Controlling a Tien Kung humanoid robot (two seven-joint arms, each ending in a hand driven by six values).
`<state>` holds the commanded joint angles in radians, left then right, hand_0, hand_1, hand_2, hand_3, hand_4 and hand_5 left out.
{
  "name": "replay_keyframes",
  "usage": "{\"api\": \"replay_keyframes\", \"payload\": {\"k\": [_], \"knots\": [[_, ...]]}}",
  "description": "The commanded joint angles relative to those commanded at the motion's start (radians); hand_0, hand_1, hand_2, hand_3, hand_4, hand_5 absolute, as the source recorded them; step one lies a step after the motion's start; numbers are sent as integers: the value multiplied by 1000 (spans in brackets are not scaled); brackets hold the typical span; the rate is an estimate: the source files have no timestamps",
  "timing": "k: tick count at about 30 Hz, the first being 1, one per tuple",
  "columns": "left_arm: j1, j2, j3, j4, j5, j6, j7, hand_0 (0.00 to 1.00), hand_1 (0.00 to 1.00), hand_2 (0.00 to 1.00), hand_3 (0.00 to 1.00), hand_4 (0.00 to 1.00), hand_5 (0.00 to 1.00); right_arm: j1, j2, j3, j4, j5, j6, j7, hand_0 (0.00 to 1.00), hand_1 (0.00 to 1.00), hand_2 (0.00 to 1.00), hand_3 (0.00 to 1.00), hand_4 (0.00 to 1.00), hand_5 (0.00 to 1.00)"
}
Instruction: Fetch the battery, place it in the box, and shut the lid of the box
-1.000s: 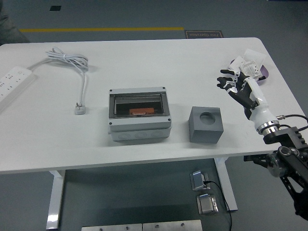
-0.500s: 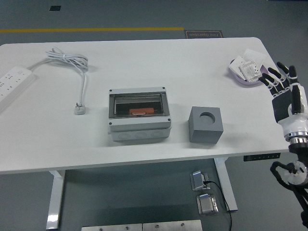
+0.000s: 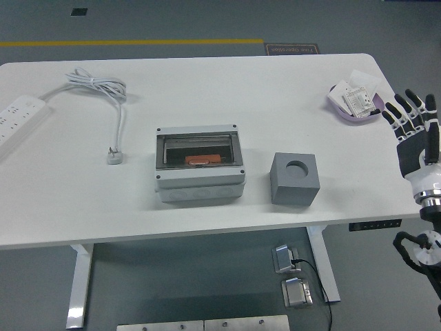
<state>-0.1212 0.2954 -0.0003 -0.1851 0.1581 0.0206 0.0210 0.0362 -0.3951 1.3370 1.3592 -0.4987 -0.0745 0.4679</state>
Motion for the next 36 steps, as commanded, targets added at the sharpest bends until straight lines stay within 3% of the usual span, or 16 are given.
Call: {"api": "replay_keyframes", "payload": {"k": [17,29,36], "knots": [[22,35,-30,-2,8,-9,3,724,750,665,604,599,402,15,15,-57,-3,-46,-21,-13,827,746,769,750,981,699],[50,28,-51,-1,6,-11,6,724,750,665,612,592,389,19,26,-37,51,-308,-154,-79,829,745,768,749,980,689],[61,19,-95,-1,22,-12,6,727,750,680,629,598,396,24,26,-38,49,-372,-166,-77,830,744,768,747,980,687]]}}
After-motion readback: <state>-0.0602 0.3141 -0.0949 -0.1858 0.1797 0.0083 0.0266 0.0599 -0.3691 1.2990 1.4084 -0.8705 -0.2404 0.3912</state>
